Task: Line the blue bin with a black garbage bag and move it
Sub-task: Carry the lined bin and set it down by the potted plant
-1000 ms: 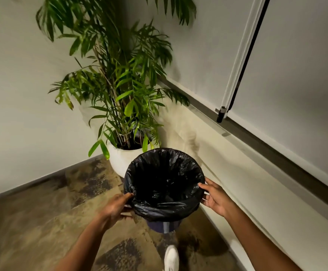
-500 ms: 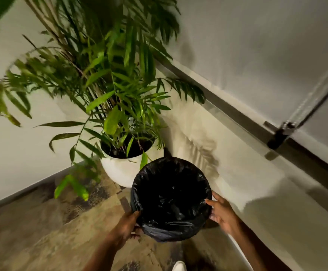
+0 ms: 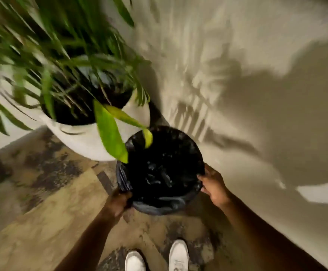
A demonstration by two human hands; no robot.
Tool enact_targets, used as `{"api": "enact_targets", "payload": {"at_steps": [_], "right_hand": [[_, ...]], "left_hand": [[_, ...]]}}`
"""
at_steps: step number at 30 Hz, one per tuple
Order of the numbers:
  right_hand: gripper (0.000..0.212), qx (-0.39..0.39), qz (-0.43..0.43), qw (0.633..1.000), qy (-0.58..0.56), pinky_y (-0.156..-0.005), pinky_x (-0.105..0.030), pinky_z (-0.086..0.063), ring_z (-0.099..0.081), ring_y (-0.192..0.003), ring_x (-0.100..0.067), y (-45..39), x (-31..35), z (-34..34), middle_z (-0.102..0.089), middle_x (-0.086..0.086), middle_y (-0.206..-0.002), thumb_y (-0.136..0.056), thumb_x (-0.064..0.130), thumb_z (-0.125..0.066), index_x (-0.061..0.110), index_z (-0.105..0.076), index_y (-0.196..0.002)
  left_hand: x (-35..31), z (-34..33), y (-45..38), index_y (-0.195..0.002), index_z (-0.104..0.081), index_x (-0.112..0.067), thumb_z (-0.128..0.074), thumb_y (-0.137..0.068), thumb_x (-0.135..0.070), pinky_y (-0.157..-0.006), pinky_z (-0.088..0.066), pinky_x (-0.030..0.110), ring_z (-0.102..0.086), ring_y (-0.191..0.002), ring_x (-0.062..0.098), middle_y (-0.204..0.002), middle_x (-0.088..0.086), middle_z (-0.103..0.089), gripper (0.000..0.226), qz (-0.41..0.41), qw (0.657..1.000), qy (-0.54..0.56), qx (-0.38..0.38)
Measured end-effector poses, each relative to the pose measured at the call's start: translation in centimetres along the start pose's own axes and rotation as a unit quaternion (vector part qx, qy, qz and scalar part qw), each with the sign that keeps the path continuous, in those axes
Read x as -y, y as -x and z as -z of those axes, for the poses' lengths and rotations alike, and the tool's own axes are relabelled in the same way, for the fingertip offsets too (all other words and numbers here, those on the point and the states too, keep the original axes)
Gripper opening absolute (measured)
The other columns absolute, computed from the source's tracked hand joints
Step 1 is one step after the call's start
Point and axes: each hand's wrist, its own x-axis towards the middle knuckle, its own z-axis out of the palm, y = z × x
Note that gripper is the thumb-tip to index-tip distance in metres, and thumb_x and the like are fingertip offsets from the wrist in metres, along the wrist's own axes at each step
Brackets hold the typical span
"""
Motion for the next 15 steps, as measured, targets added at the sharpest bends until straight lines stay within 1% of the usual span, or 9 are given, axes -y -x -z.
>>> {"api": "enact_targets", "payload": {"at_steps": [1,2,3,4,6,8,9,12,15], "right_hand": [[0.041,0.012,0.005,1.0,0.003,-0.075,-0.036,-0.056,-0.068,-0.087,-0.019,-2.7,-1.7,-0.2,-0.066,-0.006,-0.109,-0.096,0.002,-0.052,0.021,-0.051,-0.132],[0.041,0.016,0.018,1.0,-0.004,-0.069,-0.03,-0.053,-0.067,-0.084,-0.014,-2.4,-0.4,-0.5,-0.065,-0.002,-0.108,-0.097,0.005,-0.051,0.026,-0.049,-0.132],[0.04,0.02,0.019,1.0,0.006,-0.073,-0.03,-0.051,-0.065,-0.092,-0.014,-2.6,0.8,-0.9,-0.064,0.001,-0.114,-0.098,0.01,-0.051,0.029,-0.049,-0.133],[0.039,0.024,-0.003,1.0,0.01,-0.082,-0.035,-0.048,-0.061,-0.105,-0.018,-4.9,-0.8,-1.4,-0.061,0.003,-0.122,-0.099,0.016,-0.051,0.031,-0.049,-0.135],[0.04,0.008,-0.017,1.0,0.002,-0.09,-0.039,-0.043,-0.055,-0.118,-0.02,-6.7,-0.9,-2.0,-0.057,0.006,-0.128,-0.099,0.022,-0.053,0.03,-0.049,-0.138],[0.041,0.005,-0.037,0.999,0.012,-0.089,-0.037,-0.042,-0.055,-0.116,-0.019,-10.4,-3.3,-2.6,-0.057,0.006,-0.124,-0.099,0.018,-0.051,0.029,-0.048,-0.139],[0.041,0.012,-0.024,0.999,0.017,-0.086,-0.035,-0.042,-0.055,-0.111,-0.017,-10.9,-2.8,-2.5,-0.056,0.006,-0.119,-0.099,0.014,-0.049,0.028,-0.048,-0.138],[0.047,-0.009,-0.014,0.999,0.033,-0.08,-0.032,-0.045,-0.055,-0.098,-0.016,-14.9,-4.0,-3.0,-0.06,0.006,-0.102,-0.096,0.0,-0.044,0.034,-0.053,-0.128],[0.055,-0.007,-0.018,0.999,0.031,-0.08,-0.033,-0.049,-0.06,-0.105,-0.021,-18.5,-5.8,-3.3,-0.063,0.002,-0.11,-0.092,-0.004,-0.047,0.035,-0.056,-0.129]], "left_hand": [[1.8,-0.2,-3.2,-0.085,-0.062,-0.01,-0.046,-0.095,0.008,-0.04,-0.047,0.018,-0.062,-0.061,0.022,-0.061,-0.001,-0.071,0.026,0.008,1.0,0.0,-0.001],[0.7,0.0,-3.9,-0.087,-0.062,-0.01,-0.047,-0.095,0.006,-0.04,-0.046,0.017,-0.06,-0.061,0.022,-0.061,-0.002,-0.071,0.024,0.004,1.0,0.005,-0.013],[0.0,0.1,-4.9,-0.093,-0.062,-0.008,-0.048,-0.095,0.004,-0.041,-0.047,0.018,-0.06,-0.062,0.021,-0.068,0.001,-0.071,0.019,0.0,1.0,0.013,-0.022],[1.9,-0.1,-7.4,-0.101,-0.061,-0.007,-0.049,-0.095,0.003,-0.042,-0.049,0.018,-0.061,-0.065,0.022,-0.077,0.004,-0.069,0.017,0.014,1.0,0.007,-0.015],[2.7,-0.3,-10.1,-0.115,-0.058,-0.008,-0.05,-0.095,0.0,-0.043,-0.051,0.018,-0.059,-0.071,0.023,-0.089,0.008,-0.065,0.023,0.024,0.999,0.009,-0.025],[5.0,-1.0,-14.1,-0.119,-0.057,-0.01,-0.051,-0.095,-0.001,-0.043,-0.051,0.017,-0.058,-0.07,0.022,-0.09,0.008,-0.063,0.026,0.044,0.999,0.007,-0.017],[4.3,-0.9,-14.5,-0.118,-0.058,-0.01,-0.051,-0.095,-0.001,-0.043,-0.051,0.017,-0.058,-0.07,0.022,-0.092,0.009,-0.064,0.026,0.039,0.999,0.009,-0.014],[4.8,-1.5,-18.6,-0.109,-0.06,-0.011,-0.05,-0.095,0.0,-0.046,-0.052,0.019,-0.059,-0.072,0.02,-0.096,0.01,-0.063,0.021,0.039,0.999,0.003,-0.001],[5.1,-2.2,-21.5,-0.11,-0.059,-0.011,-0.048,-0.095,-0.001,-0.051,-0.054,0.024,-0.06,-0.075,0.02,-0.095,0.007,-0.064,0.02,0.035,0.999,0.001,-0.008]]}}
